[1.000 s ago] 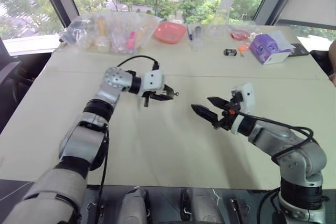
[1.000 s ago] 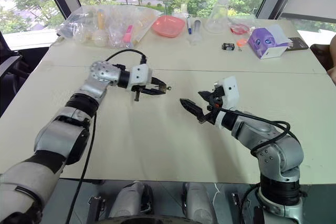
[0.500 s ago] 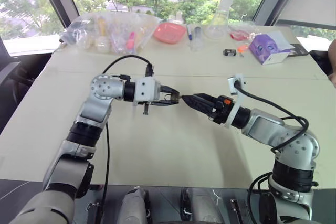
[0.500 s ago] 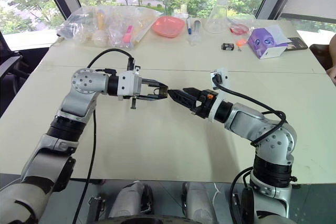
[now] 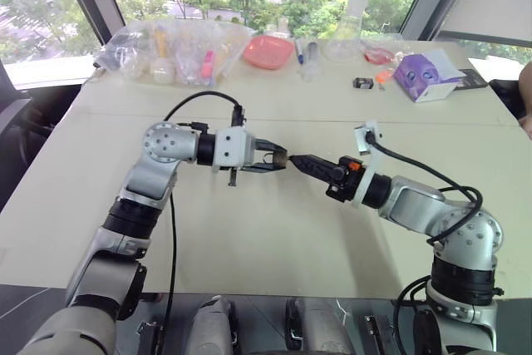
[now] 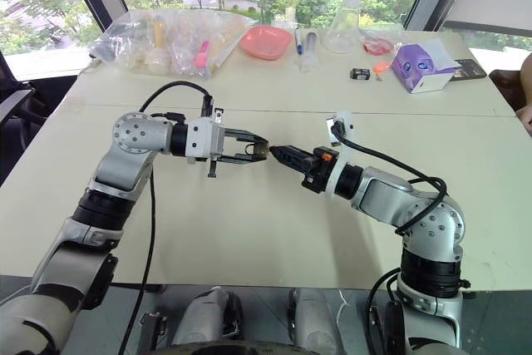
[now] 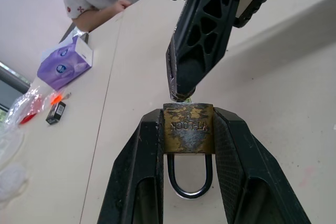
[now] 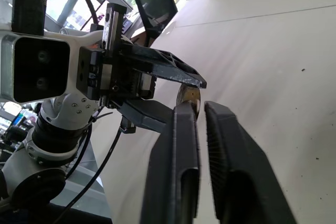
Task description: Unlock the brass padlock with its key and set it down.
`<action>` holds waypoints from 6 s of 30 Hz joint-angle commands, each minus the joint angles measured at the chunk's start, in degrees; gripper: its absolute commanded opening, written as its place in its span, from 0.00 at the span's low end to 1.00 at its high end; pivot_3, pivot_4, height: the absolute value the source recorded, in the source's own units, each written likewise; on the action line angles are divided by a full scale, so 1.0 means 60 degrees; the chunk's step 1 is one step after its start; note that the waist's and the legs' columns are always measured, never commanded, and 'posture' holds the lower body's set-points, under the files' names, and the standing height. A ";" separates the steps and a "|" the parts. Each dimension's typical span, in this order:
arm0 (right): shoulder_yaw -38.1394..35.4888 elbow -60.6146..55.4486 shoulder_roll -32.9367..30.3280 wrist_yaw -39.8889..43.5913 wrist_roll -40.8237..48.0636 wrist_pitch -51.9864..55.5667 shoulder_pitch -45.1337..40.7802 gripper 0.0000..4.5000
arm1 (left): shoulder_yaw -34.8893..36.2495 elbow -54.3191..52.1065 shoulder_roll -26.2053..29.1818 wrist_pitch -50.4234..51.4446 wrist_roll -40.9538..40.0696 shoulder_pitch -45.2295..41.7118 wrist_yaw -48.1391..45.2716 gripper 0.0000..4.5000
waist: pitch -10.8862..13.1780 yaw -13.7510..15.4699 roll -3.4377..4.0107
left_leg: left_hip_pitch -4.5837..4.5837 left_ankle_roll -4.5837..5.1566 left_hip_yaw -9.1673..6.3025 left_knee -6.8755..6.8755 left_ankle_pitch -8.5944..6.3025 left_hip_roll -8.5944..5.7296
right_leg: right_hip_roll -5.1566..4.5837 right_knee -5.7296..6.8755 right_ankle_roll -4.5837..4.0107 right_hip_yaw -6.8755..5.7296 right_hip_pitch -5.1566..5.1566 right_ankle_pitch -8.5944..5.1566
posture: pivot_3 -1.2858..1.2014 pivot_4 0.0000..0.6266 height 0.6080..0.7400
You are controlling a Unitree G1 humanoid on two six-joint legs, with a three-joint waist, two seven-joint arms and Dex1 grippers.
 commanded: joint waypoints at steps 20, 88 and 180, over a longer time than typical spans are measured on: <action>0.0584 0.0000 -0.0142 -0.1832 0.3178 -0.1364 0.0447 0.01 | -0.0049 -0.0108 0.0087 -0.1636 0.0160 0.0058 0.0800 0.16 | 0.0000 0.0005 0.0000 | 0.0000 0.0000 -0.0001 -0.0001 0.0000 0.0000 | -0.0001 -0.0002 0.0000 0.0000 0.0001 0.0000 | 0.52 0.24 1.00; 0.1890 0.0316 -0.1689 -0.0750 0.2220 -0.2602 -0.0232 0.63 | -0.0484 -0.0276 0.0321 -0.2246 -0.0096 0.0013 0.1311 0.16 | 0.0001 0.0023 0.0003 | -0.0003 0.0003 0.0008 -0.0002 -0.0002 0.0008 | 0.0004 -0.0011 0.0001 0.0003 -0.0002 0.0000 | 0.52 0.24 1.00; 0.1686 0.2572 -0.0905 -0.2984 0.2780 -0.1724 -0.0304 0.00 | 0.2242 -0.3434 0.1930 0.7840 -0.4077 0.2448 0.2353 0.99 | 0.0002 -0.0016 0.0005 | 0.0000 -0.0003 0.0008 -0.0008 0.0001 0.0010 | -0.0003 -0.0009 0.0001 0.0008 -0.0004 0.0000 | 0.52 0.24 1.00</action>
